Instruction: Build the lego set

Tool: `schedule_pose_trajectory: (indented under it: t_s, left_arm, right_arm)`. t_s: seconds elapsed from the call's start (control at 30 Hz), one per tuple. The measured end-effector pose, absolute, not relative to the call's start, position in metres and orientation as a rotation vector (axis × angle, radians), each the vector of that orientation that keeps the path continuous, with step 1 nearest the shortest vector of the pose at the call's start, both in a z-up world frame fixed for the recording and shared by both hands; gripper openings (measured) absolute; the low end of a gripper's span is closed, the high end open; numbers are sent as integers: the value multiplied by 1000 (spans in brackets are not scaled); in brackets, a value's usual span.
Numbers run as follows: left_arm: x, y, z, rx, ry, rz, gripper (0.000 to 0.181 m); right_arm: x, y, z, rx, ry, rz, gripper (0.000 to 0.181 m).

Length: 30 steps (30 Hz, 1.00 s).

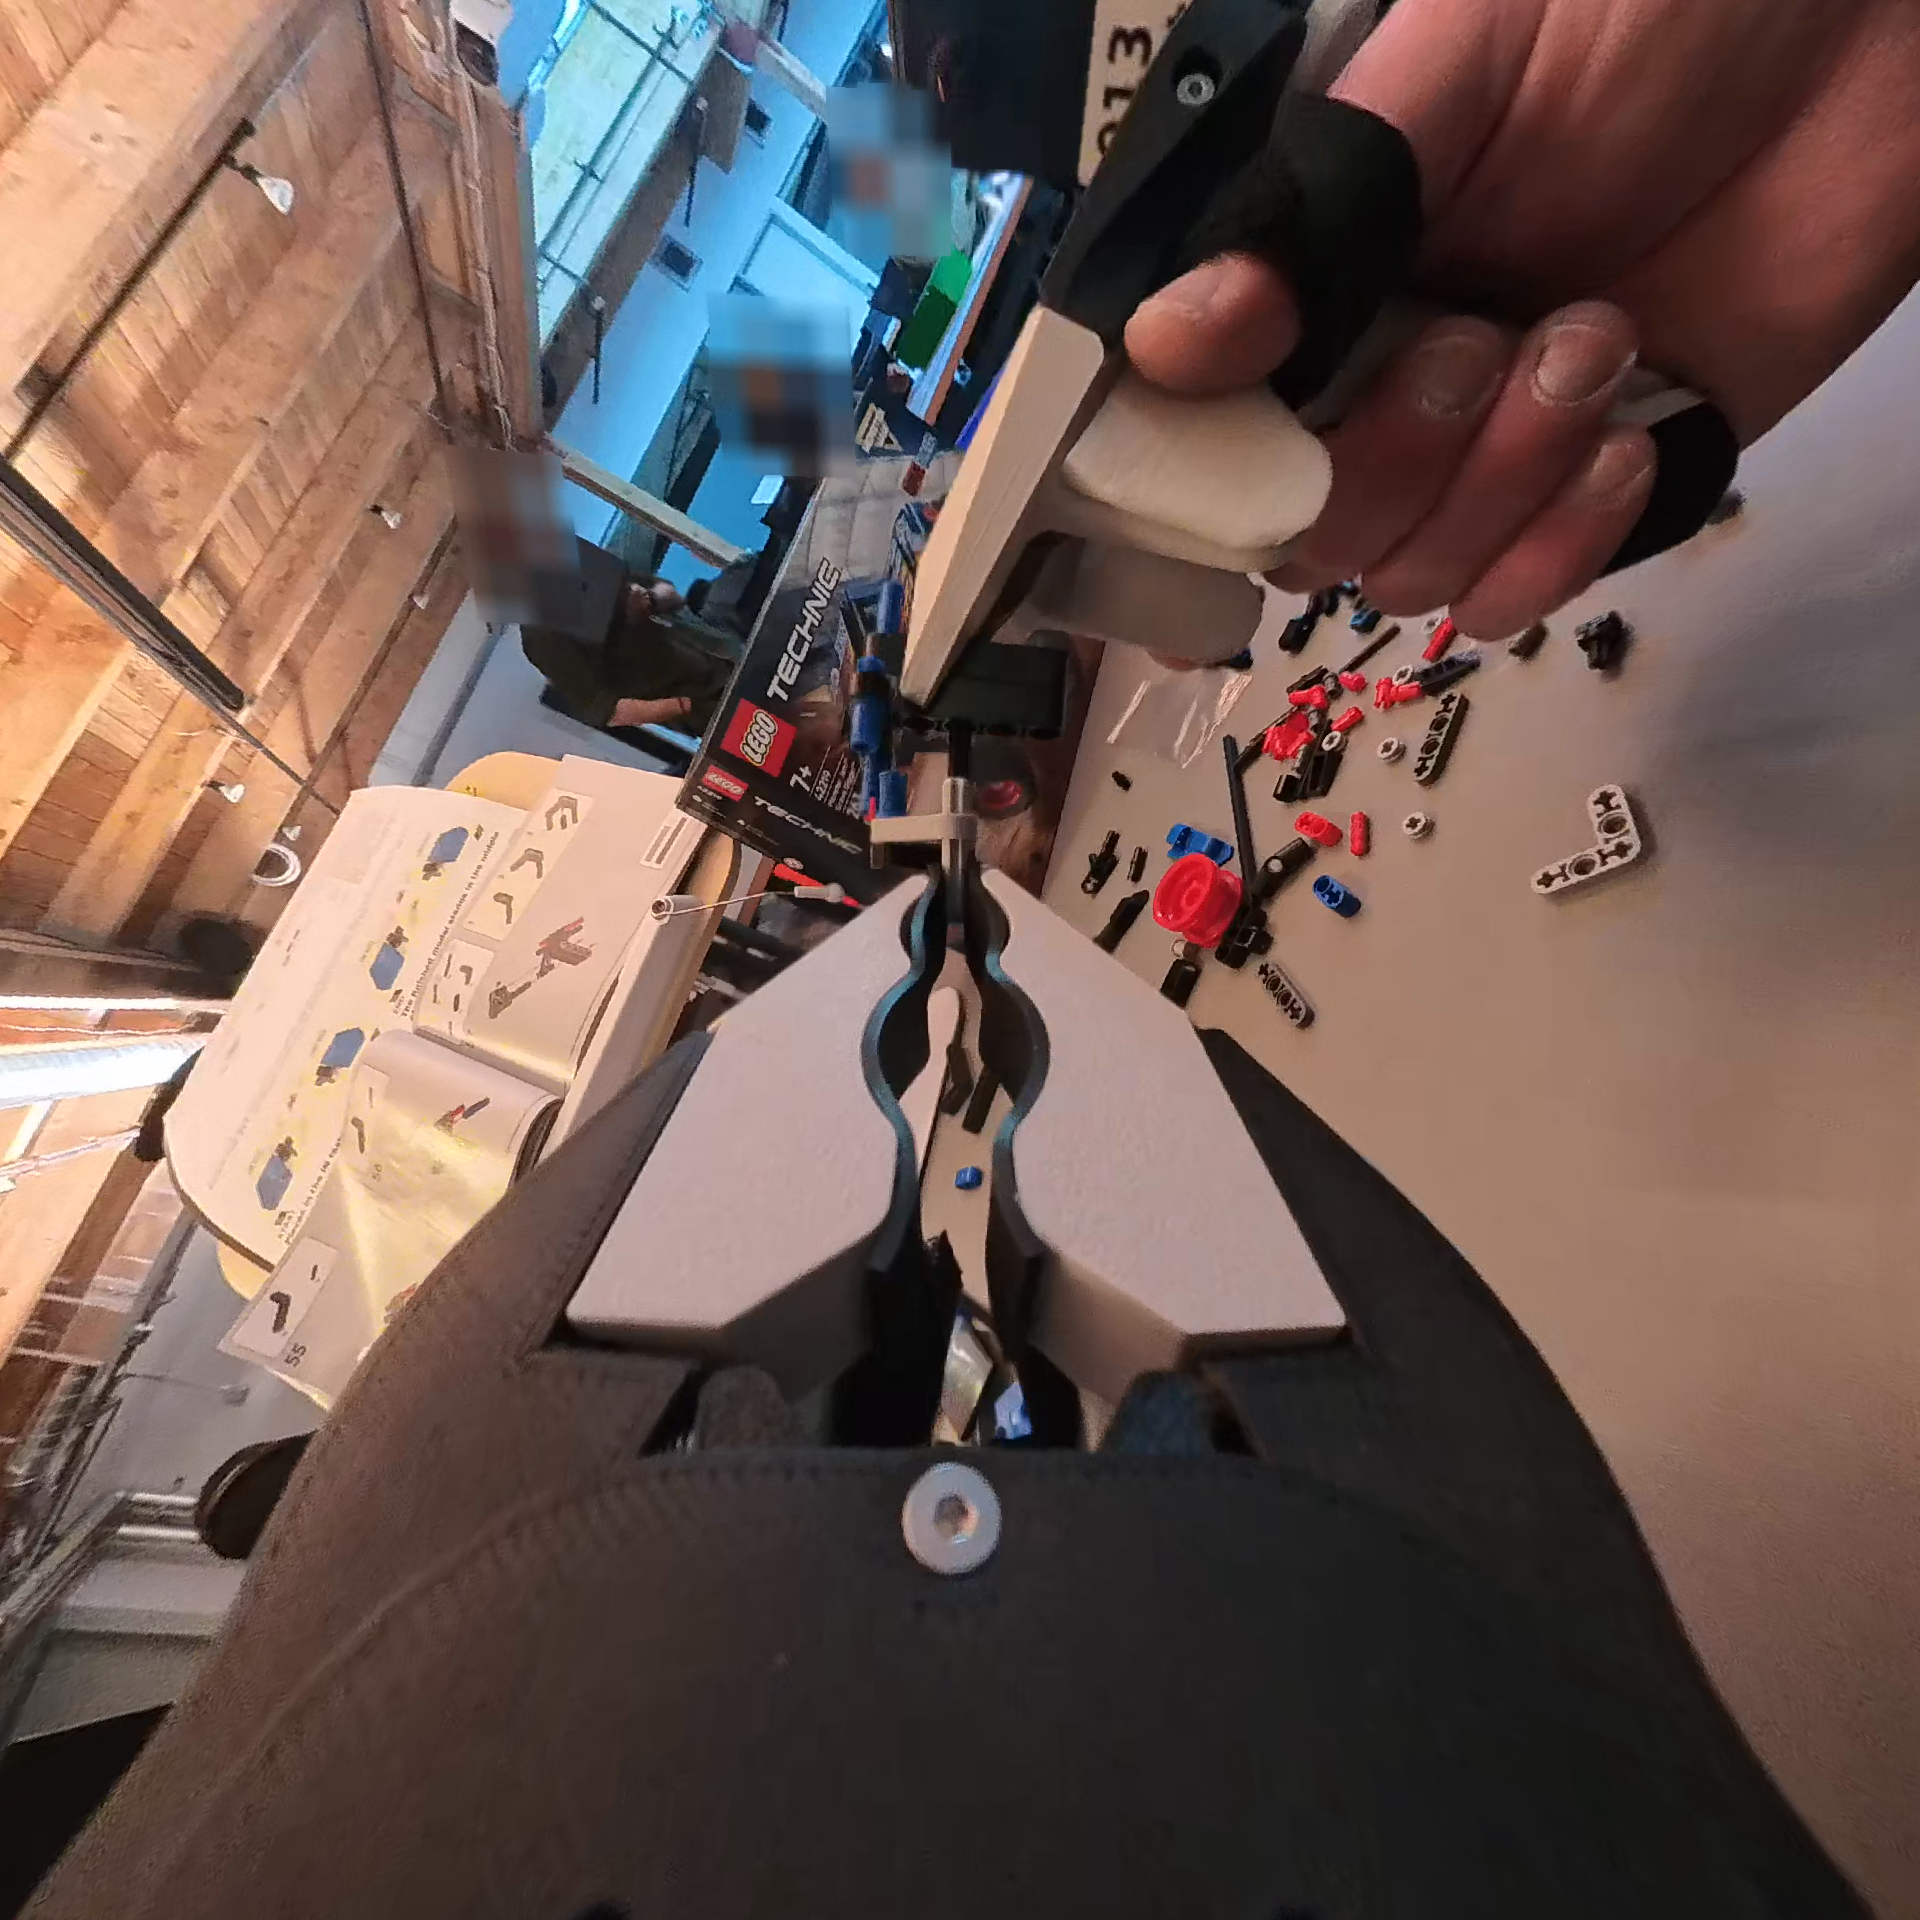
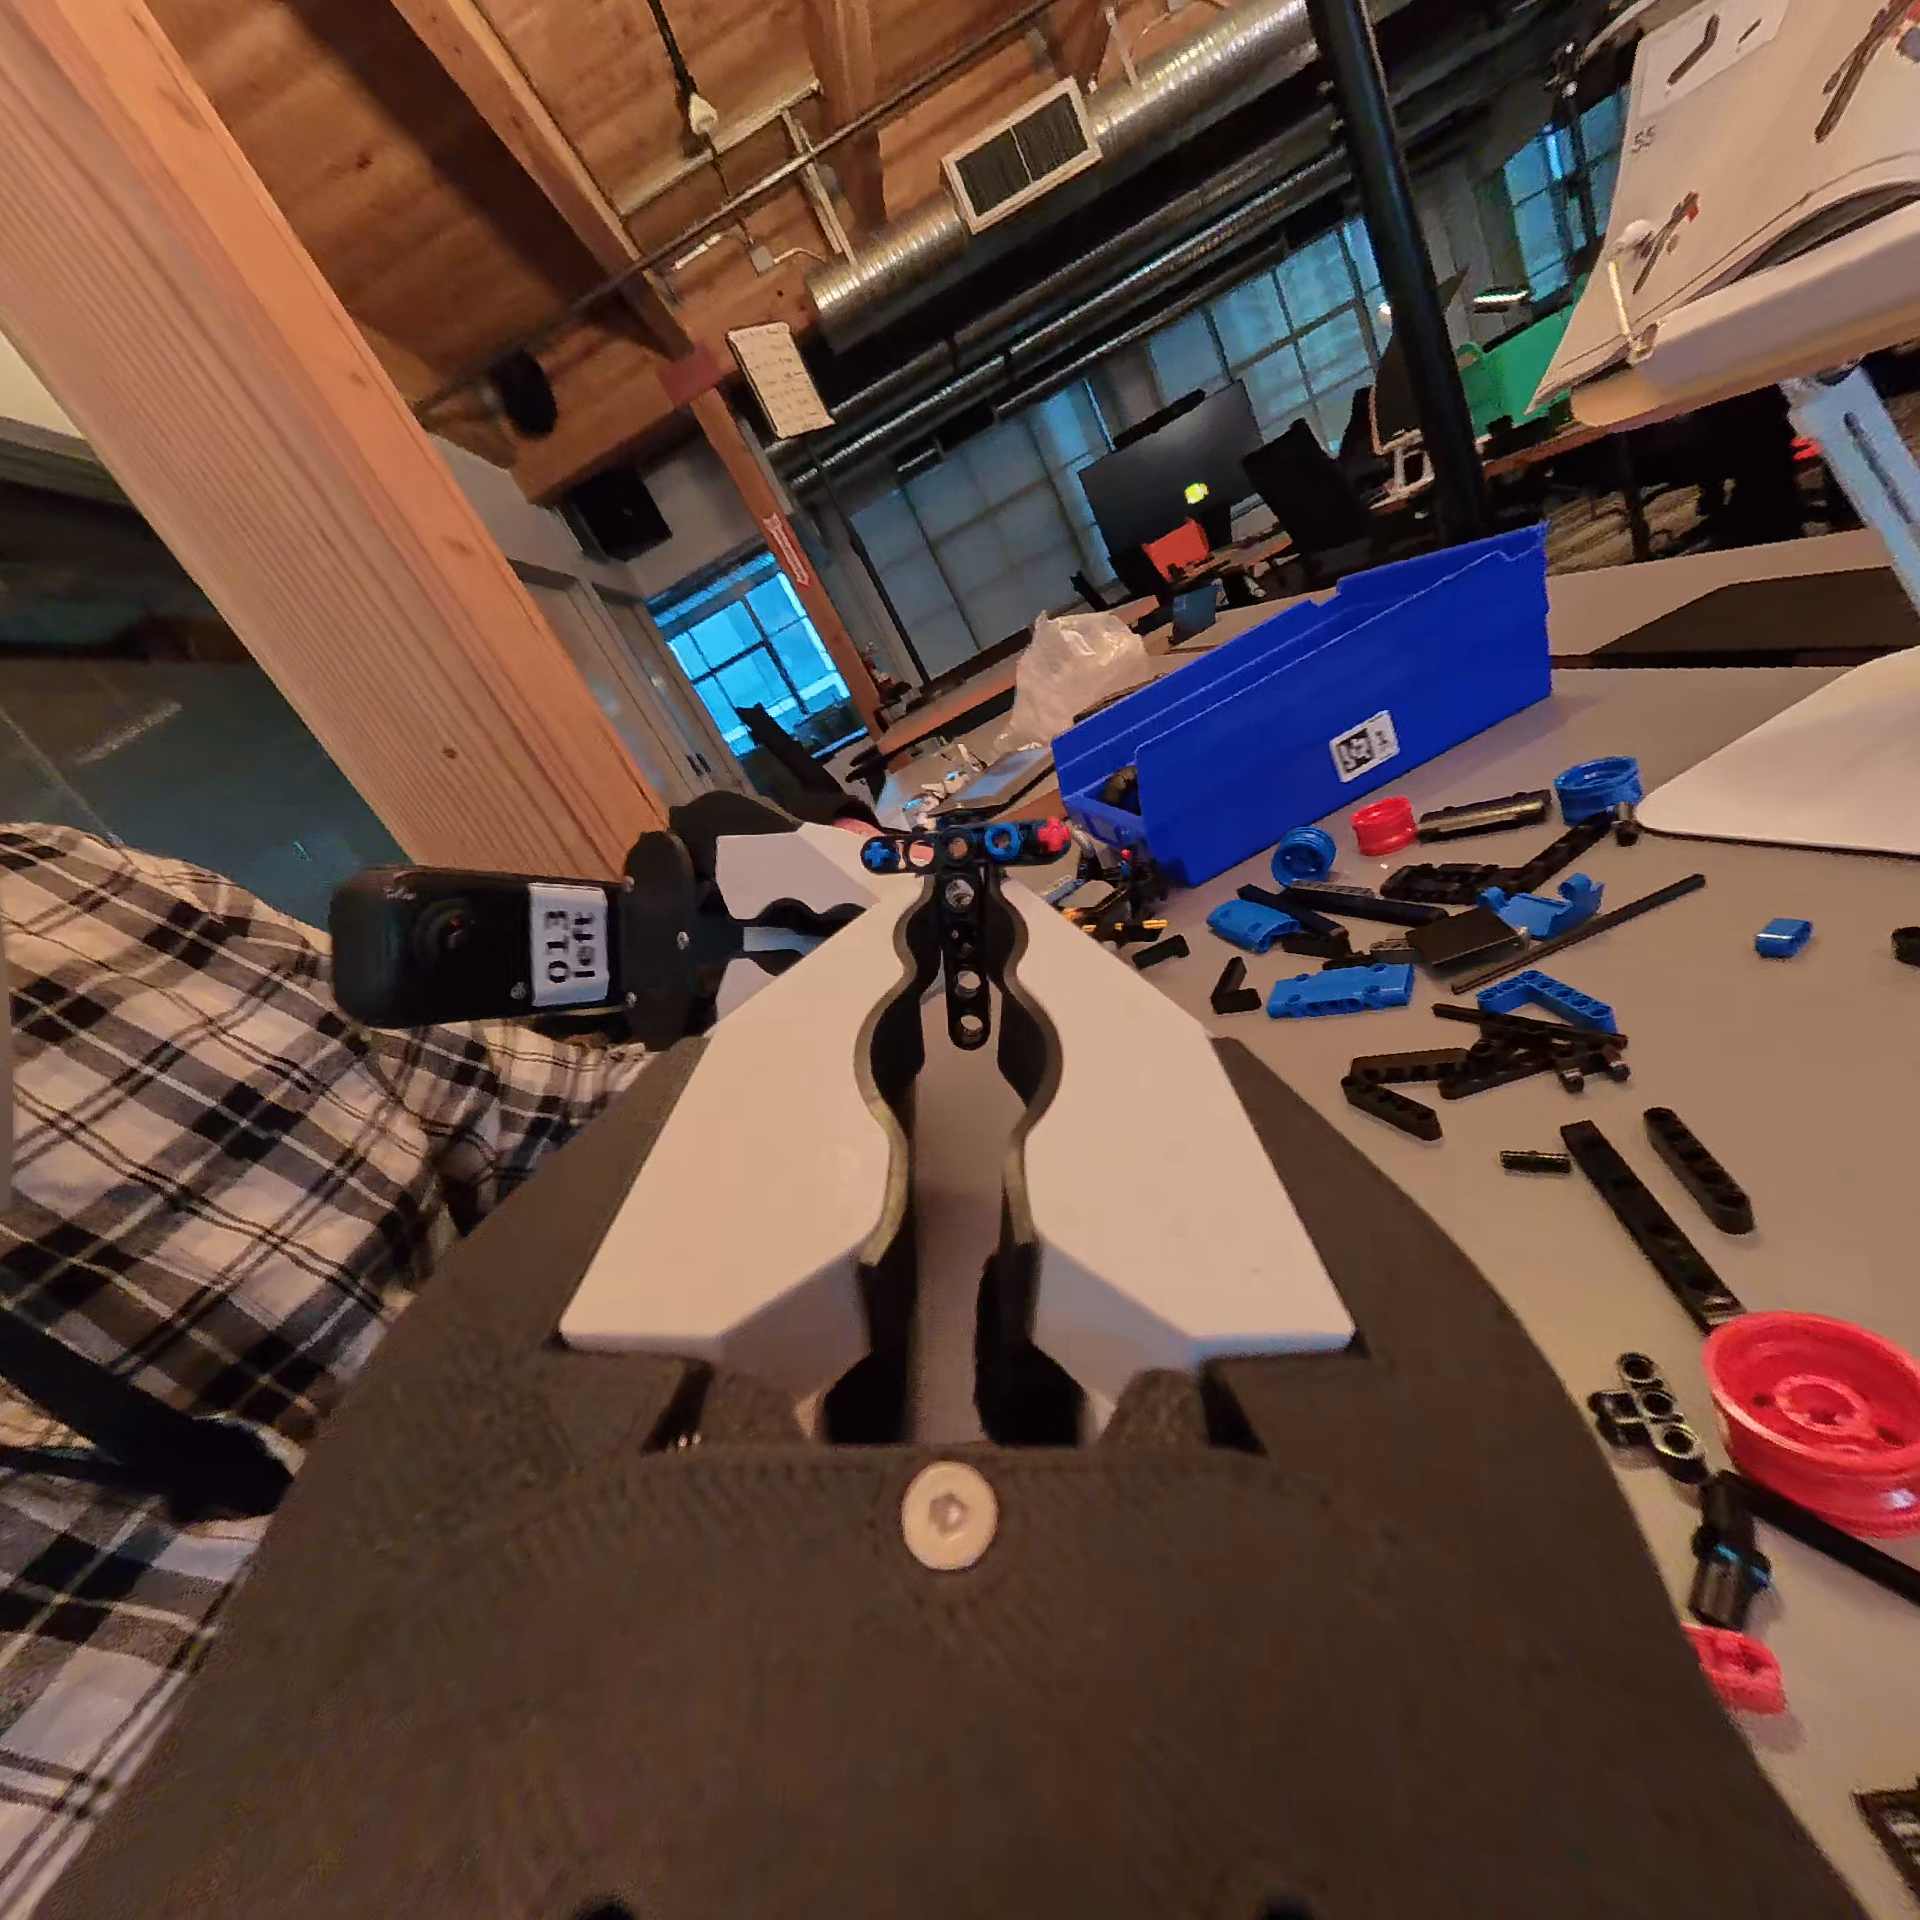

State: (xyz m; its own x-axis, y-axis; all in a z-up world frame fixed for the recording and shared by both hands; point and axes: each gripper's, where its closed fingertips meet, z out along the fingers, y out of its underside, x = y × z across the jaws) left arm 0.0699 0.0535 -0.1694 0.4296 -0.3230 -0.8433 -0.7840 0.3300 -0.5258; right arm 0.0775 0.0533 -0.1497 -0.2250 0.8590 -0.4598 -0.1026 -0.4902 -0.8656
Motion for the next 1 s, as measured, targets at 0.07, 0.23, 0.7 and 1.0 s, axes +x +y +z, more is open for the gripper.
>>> schedule_pose_trajectory:
  t_s: [0.07, 0.23, 0.7, 1.0]
  left_arm:
    - [68, 55, -170, -1251, 1155, 448, 0]
    - [72, 56, -173, -1253, 1171, 475, 0]
    - [69, 50, -167, -1228, 1147, 364, 0]
    - [69, 46, -164, -1158, 1168, 488, 0]
  right_arm:
    - [76, 54, -151, -1338, -965, 1732, 5]
    - [70, 53, -158, -1344, -1051, 1548, 5]
    - [72, 48, -155, -1296, -1097, 1503, 6]
    - [73, 45, -151, -1276, -1088, 1532, 6]
